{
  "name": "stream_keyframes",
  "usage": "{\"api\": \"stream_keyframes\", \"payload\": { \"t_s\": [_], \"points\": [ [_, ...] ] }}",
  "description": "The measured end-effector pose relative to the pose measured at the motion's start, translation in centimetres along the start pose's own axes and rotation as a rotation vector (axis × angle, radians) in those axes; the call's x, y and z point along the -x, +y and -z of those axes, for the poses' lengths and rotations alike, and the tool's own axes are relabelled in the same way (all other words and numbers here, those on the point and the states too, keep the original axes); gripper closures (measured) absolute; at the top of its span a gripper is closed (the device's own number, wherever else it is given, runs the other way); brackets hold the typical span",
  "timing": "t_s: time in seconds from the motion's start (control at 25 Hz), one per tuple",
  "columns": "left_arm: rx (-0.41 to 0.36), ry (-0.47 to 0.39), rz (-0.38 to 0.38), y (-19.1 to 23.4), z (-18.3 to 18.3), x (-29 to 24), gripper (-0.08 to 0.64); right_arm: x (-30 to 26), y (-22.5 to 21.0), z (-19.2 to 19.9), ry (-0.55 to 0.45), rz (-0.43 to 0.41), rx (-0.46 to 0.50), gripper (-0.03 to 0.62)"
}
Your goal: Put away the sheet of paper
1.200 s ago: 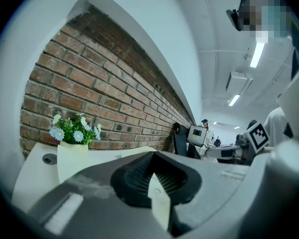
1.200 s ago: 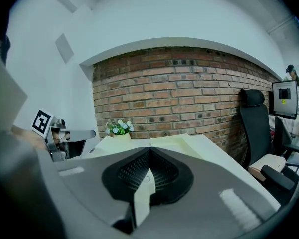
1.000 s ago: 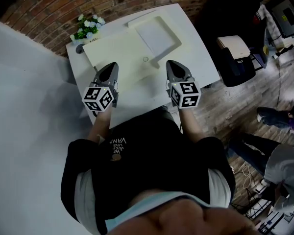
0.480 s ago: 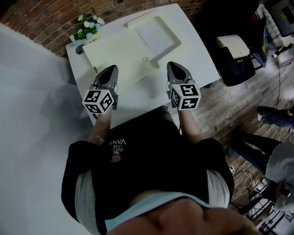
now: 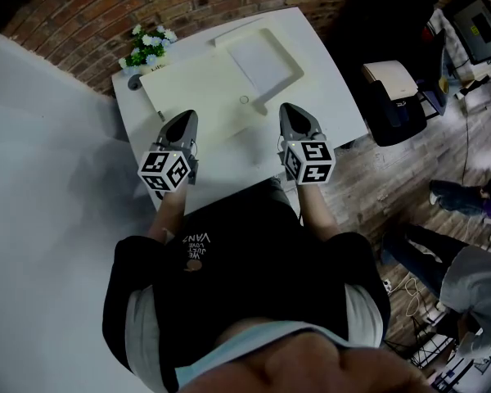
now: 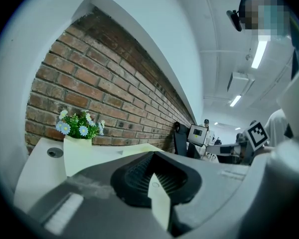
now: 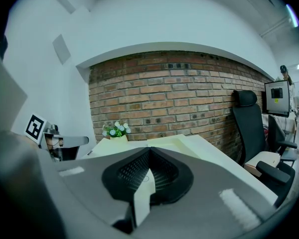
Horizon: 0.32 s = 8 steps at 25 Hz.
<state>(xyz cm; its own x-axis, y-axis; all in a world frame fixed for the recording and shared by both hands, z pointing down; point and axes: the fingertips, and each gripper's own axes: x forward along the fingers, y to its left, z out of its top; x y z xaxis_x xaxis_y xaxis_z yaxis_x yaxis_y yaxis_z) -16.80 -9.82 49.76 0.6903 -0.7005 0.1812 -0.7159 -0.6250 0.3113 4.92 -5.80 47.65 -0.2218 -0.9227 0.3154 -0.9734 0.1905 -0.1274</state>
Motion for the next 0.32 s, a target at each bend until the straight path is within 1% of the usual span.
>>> {"api": "stream_keyframes", "payload": {
  "t_s": [0.32],
  "points": [
    [0.024,0.003,-0.014,0.31,0.04,0.06,0.56,-0.14,0.06,-0.14,0.003,-0.012,-0.008,0.594]
  ]
}}
